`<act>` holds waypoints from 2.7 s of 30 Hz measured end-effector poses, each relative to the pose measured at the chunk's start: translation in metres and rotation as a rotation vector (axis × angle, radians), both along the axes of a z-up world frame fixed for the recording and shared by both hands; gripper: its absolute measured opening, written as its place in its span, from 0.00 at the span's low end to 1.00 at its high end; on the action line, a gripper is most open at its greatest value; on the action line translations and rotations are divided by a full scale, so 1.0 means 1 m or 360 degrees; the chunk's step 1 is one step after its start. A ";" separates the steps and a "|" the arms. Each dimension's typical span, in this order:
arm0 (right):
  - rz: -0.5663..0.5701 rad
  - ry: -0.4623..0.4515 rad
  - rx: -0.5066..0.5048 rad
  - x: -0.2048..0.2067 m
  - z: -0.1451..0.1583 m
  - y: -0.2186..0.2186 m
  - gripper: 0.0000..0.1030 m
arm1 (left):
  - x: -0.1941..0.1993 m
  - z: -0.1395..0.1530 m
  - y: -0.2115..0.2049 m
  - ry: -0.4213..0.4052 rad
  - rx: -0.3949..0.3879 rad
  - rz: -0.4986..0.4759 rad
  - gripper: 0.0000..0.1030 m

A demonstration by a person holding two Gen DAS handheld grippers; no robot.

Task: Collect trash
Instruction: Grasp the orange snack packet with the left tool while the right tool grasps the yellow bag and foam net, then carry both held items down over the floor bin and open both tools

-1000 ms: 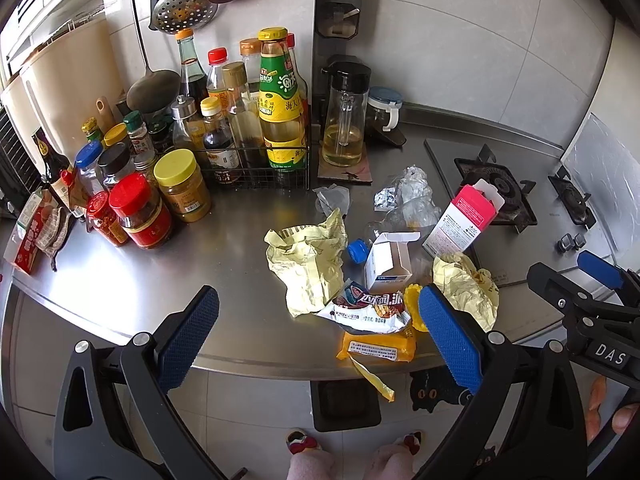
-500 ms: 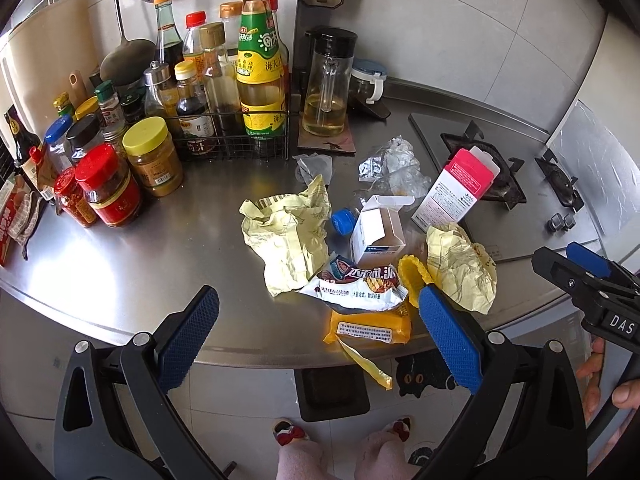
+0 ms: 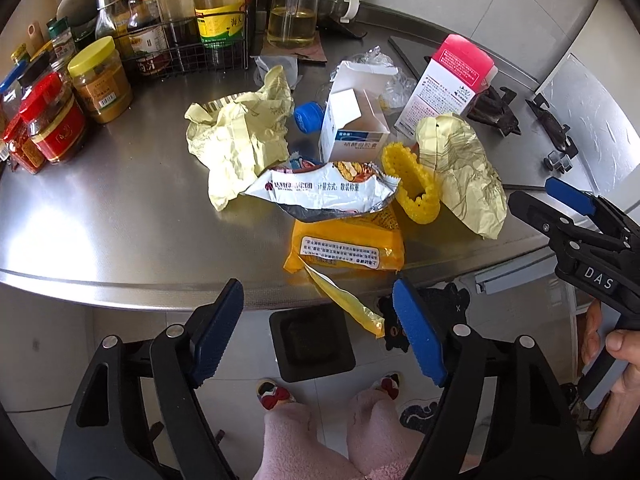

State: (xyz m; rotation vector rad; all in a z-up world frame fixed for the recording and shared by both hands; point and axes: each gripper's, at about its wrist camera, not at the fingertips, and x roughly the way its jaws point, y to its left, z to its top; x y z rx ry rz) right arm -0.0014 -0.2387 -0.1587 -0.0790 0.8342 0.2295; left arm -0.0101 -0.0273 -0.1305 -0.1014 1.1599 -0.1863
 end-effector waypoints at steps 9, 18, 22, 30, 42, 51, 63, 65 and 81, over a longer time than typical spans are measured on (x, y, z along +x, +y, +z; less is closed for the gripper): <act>0.0139 0.0007 -0.0055 0.017 -0.029 -0.003 0.74 | 0.007 -0.038 -0.015 0.0100 -0.0018 0.0087 0.57; 0.0301 0.0106 0.0013 0.035 -0.049 -0.008 0.35 | 0.013 -0.056 -0.017 0.0118 0.0002 0.0205 0.06; 0.0363 0.0088 0.0051 0.033 -0.051 -0.016 0.22 | 0.010 -0.060 -0.012 0.0093 -0.0005 0.0270 0.00; 0.0496 -0.0012 0.0131 0.023 -0.034 -0.029 0.15 | -0.013 -0.054 -0.011 -0.0033 0.0071 0.0412 0.00; 0.0395 -0.0101 0.0173 -0.033 -0.009 -0.042 0.15 | -0.056 -0.007 -0.012 -0.0142 0.0048 0.0384 0.00; 0.0257 -0.0048 0.0239 -0.107 -0.021 -0.037 0.15 | -0.112 0.014 -0.019 -0.0188 -0.0008 0.0164 0.00; 0.0261 0.0367 0.0278 -0.117 -0.149 0.005 0.15 | -0.134 -0.109 -0.025 0.0129 0.0004 -0.0015 0.00; 0.0282 0.0412 0.0247 -0.106 -0.171 0.018 0.15 | -0.124 -0.140 -0.024 0.0171 0.0032 -0.0023 0.00; 0.0367 0.0471 0.0276 -0.051 -0.231 0.062 0.15 | -0.074 -0.231 0.002 0.0183 0.0000 0.0086 0.00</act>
